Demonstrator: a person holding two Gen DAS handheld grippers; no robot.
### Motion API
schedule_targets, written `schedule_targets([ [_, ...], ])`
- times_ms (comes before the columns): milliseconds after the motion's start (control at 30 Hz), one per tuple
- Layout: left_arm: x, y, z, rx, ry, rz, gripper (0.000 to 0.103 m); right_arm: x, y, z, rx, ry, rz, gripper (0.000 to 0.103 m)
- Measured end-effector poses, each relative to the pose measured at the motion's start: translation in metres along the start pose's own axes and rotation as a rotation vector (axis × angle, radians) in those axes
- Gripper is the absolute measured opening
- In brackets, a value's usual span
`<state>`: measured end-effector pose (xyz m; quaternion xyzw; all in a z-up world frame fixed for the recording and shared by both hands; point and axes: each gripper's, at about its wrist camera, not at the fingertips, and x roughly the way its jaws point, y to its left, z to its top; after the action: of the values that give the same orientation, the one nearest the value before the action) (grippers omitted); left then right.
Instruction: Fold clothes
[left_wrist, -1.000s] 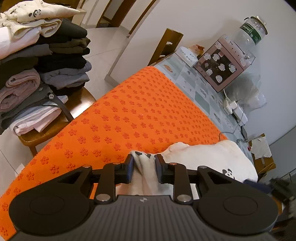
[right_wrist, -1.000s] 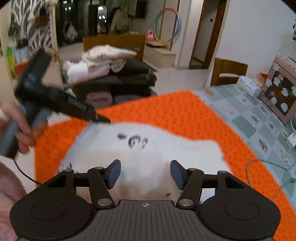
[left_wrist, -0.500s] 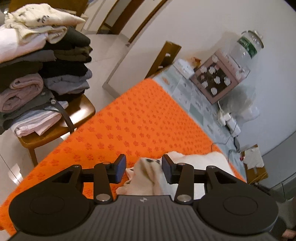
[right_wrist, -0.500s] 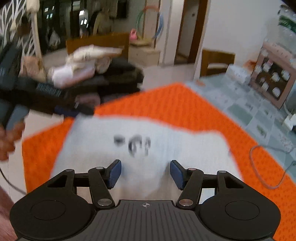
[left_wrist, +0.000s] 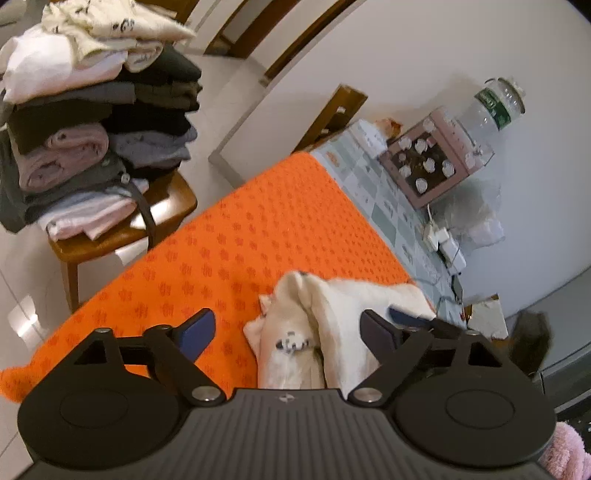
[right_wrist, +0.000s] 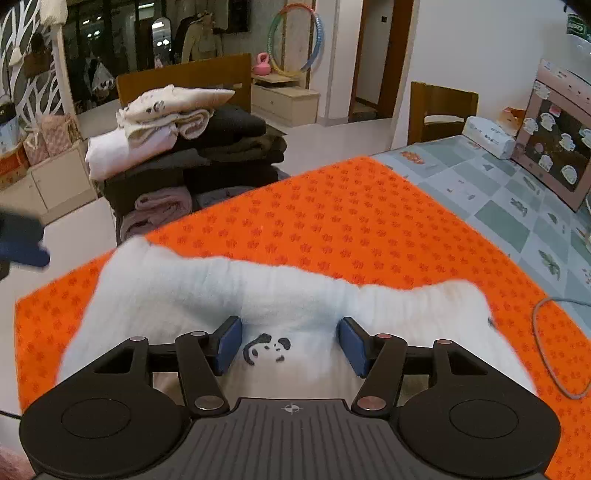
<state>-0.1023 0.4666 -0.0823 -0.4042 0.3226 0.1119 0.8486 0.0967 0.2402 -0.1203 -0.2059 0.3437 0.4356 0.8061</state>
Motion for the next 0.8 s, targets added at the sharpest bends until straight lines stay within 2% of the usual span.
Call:
schedule_targets([
  [167,0.006,-0.004,-0.003,0.001,0.019,-0.005,0.090,-0.049,-0.002,0.002,0.033,-0.094,-0.054,0.061],
  [400,0.032,-0.015,0.004,-0.007,0.076,-0.045,0.096,-0.099,-0.017,-0.029,0.149,-0.151,-0.157,0.062],
  [633,0.055,-0.027,0.015,0.056,0.132,-0.043,0.098,-0.071,-0.039,-0.054,0.289,-0.073,-0.177,0.057],
  [733,0.068,-0.026,0.014,0.069,0.162,-0.031,0.098,-0.052,-0.040,-0.067,0.311,-0.028,-0.172,0.057],
  [800,0.076,-0.022,0.013,0.058,0.183,-0.027,0.098,-0.046,-0.040,-0.072,0.308,-0.030,-0.172,0.057],
])
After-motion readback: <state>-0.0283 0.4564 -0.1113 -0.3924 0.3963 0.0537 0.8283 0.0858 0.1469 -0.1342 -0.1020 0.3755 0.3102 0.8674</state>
